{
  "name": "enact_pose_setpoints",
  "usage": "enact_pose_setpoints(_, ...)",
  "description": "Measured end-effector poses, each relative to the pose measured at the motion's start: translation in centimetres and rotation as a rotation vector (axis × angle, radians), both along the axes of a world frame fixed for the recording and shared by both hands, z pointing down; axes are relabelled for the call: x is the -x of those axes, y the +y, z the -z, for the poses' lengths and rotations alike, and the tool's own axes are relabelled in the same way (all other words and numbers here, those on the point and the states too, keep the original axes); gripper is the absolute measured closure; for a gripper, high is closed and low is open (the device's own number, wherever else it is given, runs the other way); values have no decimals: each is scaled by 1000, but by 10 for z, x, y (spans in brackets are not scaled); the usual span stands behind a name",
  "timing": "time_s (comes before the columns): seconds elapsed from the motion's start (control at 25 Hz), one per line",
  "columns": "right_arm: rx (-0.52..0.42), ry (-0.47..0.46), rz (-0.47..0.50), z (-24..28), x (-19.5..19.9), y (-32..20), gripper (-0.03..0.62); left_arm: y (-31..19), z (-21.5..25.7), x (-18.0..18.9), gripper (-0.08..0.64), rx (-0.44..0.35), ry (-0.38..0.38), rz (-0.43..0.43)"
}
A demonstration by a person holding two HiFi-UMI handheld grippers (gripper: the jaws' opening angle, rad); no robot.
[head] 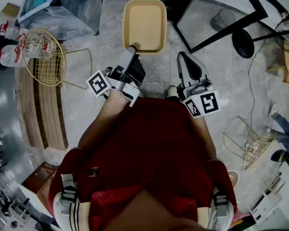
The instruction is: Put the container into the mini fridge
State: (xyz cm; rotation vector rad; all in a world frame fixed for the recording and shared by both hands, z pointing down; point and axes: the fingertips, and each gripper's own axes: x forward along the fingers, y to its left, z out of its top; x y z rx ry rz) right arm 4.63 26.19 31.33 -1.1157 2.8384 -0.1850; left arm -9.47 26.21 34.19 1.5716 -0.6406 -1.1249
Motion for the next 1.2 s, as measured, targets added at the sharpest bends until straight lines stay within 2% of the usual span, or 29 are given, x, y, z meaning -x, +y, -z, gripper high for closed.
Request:
enact_pose_setpoints(0.36, 9, -9, -14, -4, 40, 7, 592, 5, -2, 35, 183, 3, -3, -34)
enact_pose_setpoints(0.68, 27, 54, -63, -10, 46, 6, 592, -1, -9, 56, 183, 5, 6, -46)
enact_pose_setpoints(0.96, 31, 47, -54, -16, 48, -30, 592, -35, -17, 59, 183, 16, -9, -25)
enact_pose_setpoints(1.2, 27, 28, -41, -24, 42, -89, 592, -86, -22, 53, 183, 15, -31, -14)
